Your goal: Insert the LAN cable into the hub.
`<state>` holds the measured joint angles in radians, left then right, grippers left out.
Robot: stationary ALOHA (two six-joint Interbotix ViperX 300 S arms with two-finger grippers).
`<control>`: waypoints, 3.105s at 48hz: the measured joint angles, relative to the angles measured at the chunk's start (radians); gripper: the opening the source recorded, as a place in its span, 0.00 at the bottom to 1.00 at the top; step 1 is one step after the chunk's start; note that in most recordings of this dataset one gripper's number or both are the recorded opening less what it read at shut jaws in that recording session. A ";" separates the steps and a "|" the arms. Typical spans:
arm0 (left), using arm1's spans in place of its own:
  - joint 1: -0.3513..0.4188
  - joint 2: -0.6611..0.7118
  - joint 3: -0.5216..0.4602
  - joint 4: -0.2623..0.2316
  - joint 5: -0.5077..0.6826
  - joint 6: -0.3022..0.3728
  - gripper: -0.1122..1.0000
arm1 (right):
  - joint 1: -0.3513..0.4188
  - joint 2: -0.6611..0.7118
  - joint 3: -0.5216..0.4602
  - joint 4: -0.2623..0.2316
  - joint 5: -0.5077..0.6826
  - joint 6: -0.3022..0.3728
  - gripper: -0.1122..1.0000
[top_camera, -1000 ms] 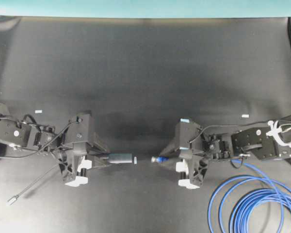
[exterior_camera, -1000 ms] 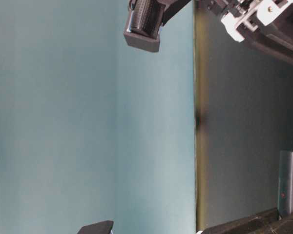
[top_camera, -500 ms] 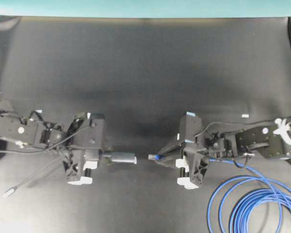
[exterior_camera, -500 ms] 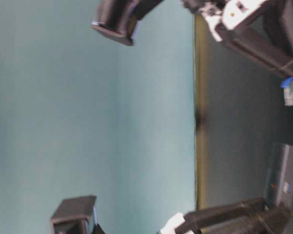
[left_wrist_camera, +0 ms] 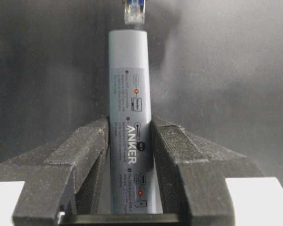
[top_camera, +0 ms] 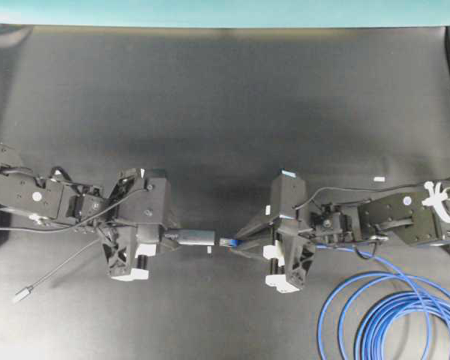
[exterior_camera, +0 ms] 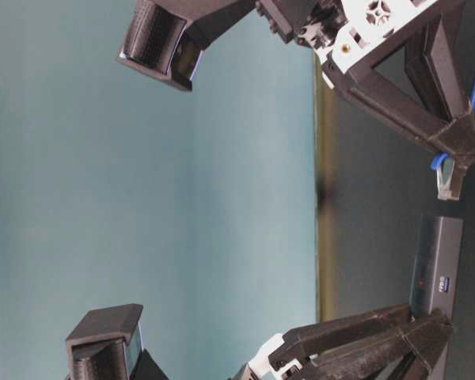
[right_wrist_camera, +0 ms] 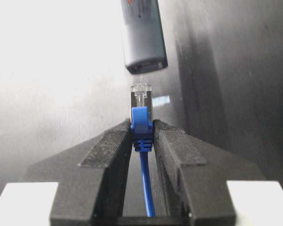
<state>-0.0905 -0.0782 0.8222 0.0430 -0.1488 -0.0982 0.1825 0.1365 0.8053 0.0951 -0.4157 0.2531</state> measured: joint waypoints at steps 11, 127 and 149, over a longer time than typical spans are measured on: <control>-0.002 0.005 -0.015 0.000 0.014 0.008 0.36 | 0.000 0.009 -0.026 0.000 0.035 -0.011 0.22; 0.002 0.064 -0.101 0.000 0.046 0.058 0.36 | 0.002 0.035 -0.046 0.054 0.006 -0.057 0.22; -0.018 0.061 -0.091 0.000 0.190 0.066 0.36 | 0.000 0.021 -0.067 0.054 0.144 -0.066 0.37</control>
<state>-0.1089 -0.0169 0.7317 0.0430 0.0414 -0.0322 0.1825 0.1580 0.7378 0.1488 -0.2715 0.1871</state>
